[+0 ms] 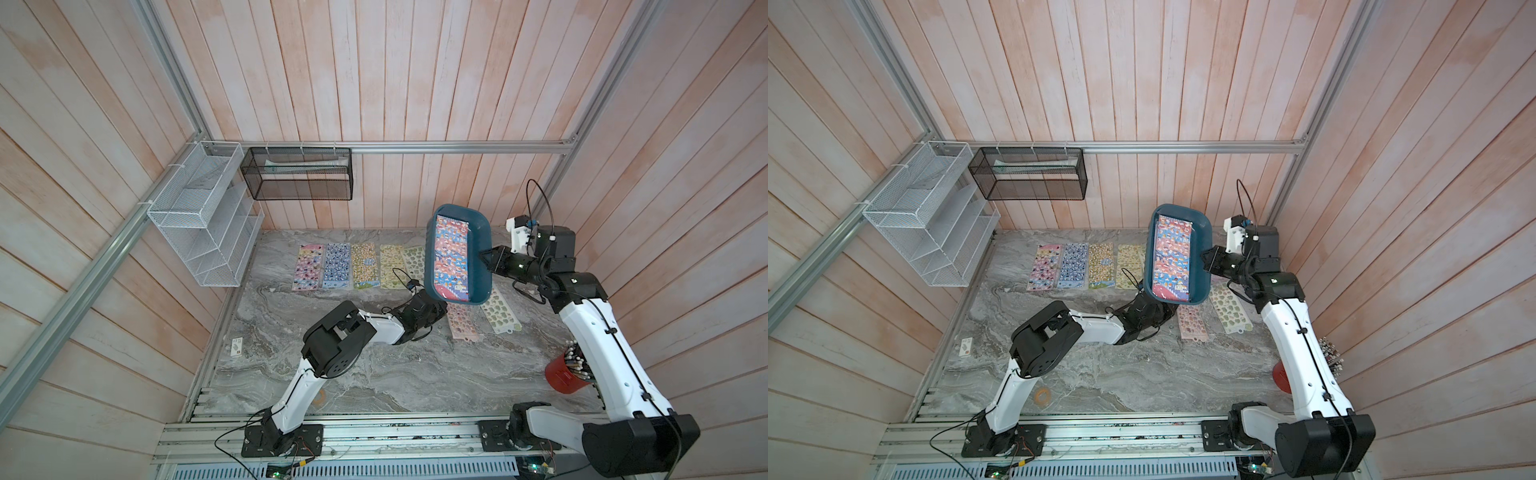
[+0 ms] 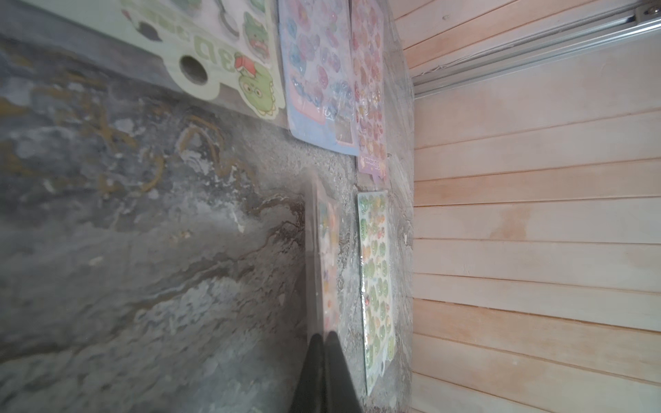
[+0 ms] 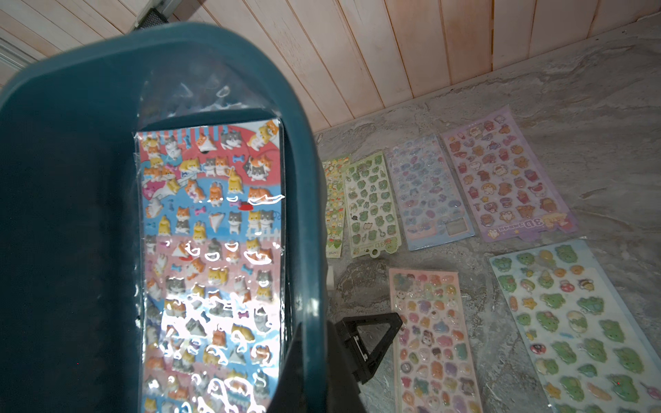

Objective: Take the stickers out of the storage box
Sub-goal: Place the sticker at the center of the board.

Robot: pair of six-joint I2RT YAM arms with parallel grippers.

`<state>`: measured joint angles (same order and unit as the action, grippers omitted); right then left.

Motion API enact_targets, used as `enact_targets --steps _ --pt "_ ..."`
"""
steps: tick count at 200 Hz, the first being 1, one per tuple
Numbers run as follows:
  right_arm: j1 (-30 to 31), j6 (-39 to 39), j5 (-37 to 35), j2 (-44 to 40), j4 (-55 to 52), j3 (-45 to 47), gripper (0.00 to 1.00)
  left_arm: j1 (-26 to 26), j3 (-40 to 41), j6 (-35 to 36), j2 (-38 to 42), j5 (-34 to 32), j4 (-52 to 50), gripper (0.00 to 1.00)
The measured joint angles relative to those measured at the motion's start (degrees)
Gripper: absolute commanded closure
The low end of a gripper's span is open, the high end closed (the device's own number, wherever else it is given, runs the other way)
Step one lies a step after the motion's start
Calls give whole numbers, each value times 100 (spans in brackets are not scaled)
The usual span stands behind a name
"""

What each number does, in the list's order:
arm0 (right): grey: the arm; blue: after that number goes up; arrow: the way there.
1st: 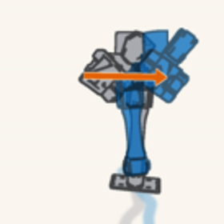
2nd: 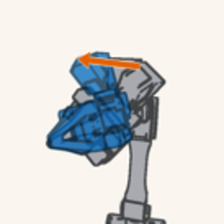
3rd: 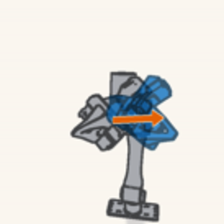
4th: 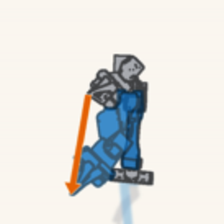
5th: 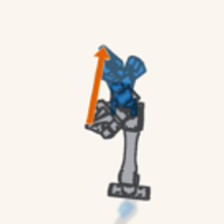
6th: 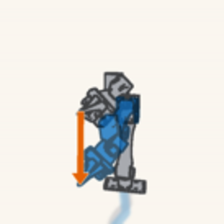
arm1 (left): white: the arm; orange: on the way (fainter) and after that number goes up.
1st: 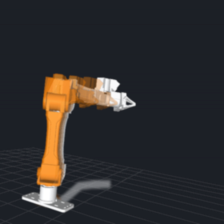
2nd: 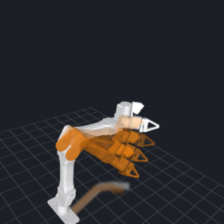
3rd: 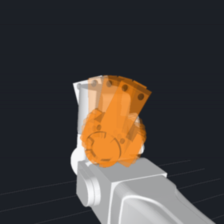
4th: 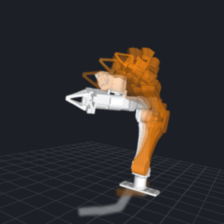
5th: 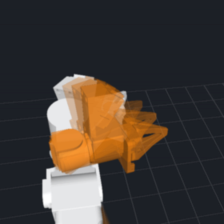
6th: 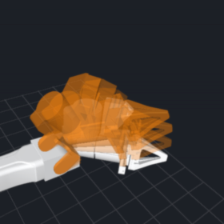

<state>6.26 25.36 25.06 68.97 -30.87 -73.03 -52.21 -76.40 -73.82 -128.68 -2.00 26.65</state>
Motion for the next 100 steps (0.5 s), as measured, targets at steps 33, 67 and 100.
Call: enact_targets --steps 33,67,100 --pt "0 2 44 -9 2 46 100 -37 -149 -175 -227 -68 -28 100" --pt "0 0 57 -9 2 55 100 -42 -358 -280 -457 -111 -39 95" --pt "2 0 57 -9 2 57 100 -70 -568 -343 -531 -153 -101 94"
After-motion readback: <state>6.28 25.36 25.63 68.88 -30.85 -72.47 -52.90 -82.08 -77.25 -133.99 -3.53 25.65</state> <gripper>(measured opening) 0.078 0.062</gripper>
